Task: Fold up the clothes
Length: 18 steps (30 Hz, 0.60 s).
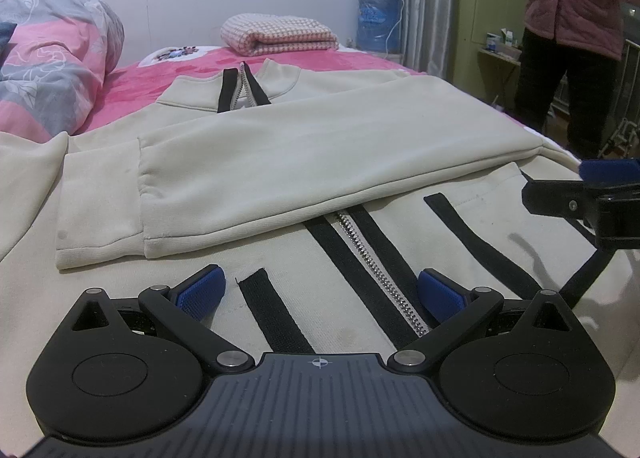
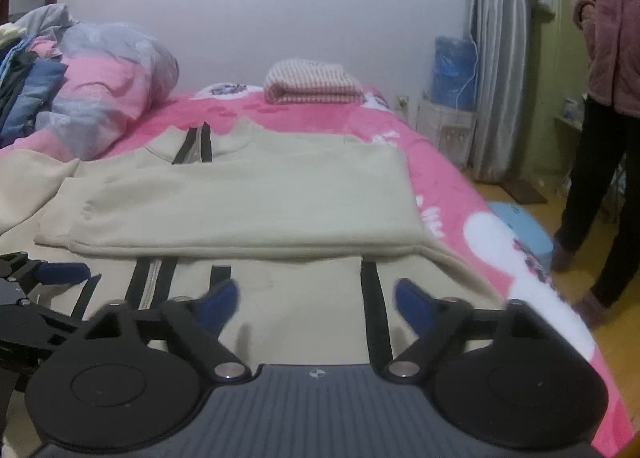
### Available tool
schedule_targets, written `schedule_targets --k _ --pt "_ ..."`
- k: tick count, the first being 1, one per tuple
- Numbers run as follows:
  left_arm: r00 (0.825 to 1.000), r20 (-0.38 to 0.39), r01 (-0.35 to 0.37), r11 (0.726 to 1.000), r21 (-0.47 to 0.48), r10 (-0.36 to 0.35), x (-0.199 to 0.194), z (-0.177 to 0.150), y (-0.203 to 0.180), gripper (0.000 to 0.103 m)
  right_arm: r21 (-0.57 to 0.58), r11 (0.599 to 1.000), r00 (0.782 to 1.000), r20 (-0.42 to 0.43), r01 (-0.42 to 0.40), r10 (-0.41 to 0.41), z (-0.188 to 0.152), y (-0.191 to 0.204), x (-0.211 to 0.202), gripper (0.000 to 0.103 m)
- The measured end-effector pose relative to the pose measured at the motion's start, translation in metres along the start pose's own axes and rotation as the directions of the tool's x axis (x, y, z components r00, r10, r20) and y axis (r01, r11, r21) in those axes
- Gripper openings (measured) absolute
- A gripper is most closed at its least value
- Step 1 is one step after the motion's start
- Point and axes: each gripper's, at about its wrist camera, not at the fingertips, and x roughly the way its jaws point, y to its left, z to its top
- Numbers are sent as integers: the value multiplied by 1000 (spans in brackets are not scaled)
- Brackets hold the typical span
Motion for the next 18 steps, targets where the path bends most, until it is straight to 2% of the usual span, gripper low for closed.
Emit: schedule_targets --k 5,7,11,16,18 --pt "1000 2 1 1000 1 -1 0 0 0 103 2 1000 1000 -26 17 -17 0 -6 10 95" --pt "1000 4 1 1000 1 -1 0 -1 0 103 27 1000 1000 -30 -8 9 -1 -8 12 96" --pt "1000 6 2 1000 0 -2 1 -1 0 103 -9 998 998 -15 -64 64 -2 0 13 97" --pt "1000 3 -4 1000 1 4 2 -1 0 103 -54 996 996 -66 -70 66 -11 9 22 102" --pt "1000 4 -5 1000 1 5 1 -1 0 103 -21 997 994 -79 -78 76 -14 3 28 103"
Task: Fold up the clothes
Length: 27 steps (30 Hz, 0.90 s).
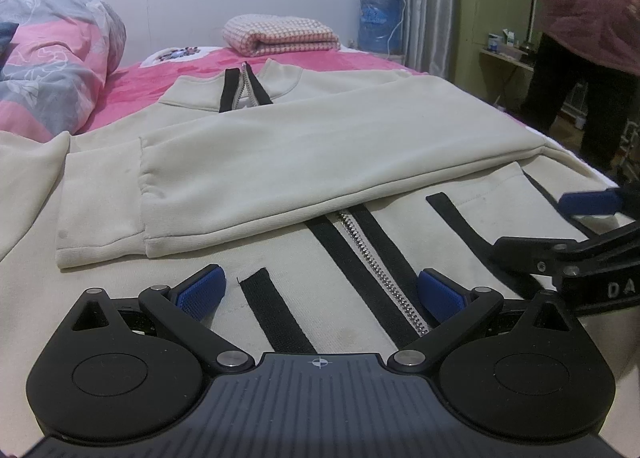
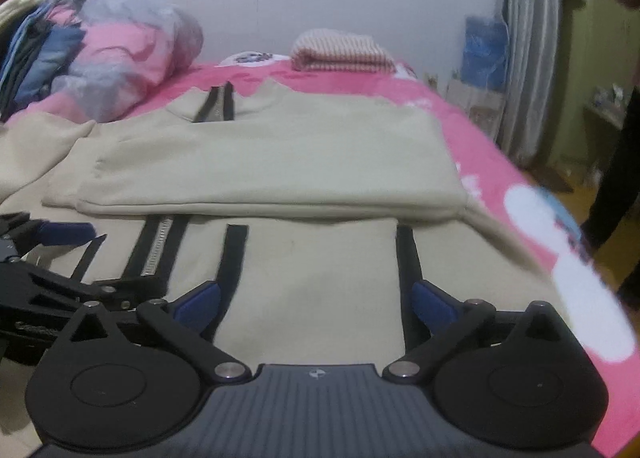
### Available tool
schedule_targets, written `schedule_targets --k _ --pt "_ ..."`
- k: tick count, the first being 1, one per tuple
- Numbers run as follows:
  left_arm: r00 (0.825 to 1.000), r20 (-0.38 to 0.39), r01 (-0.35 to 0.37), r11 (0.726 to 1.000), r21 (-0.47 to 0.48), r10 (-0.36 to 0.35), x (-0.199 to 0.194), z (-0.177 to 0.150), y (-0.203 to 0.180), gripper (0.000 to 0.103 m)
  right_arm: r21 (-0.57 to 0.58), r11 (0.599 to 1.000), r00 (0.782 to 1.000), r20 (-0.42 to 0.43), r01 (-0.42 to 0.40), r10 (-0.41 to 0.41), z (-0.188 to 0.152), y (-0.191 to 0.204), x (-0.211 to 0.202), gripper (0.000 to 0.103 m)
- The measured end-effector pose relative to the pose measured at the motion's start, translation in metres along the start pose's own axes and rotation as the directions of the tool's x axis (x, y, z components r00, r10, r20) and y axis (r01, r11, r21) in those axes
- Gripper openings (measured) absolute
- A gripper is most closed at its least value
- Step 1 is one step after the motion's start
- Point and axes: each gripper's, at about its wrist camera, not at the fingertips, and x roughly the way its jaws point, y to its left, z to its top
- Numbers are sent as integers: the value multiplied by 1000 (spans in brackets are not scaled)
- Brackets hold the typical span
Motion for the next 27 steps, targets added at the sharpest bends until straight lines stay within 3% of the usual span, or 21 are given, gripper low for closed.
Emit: schedule_targets --k 27 --pt "1000 -1 -3 1000 1 3 -1 0 -1 103 15 1000 1000 7 13 -13 -7 -5 4 103"
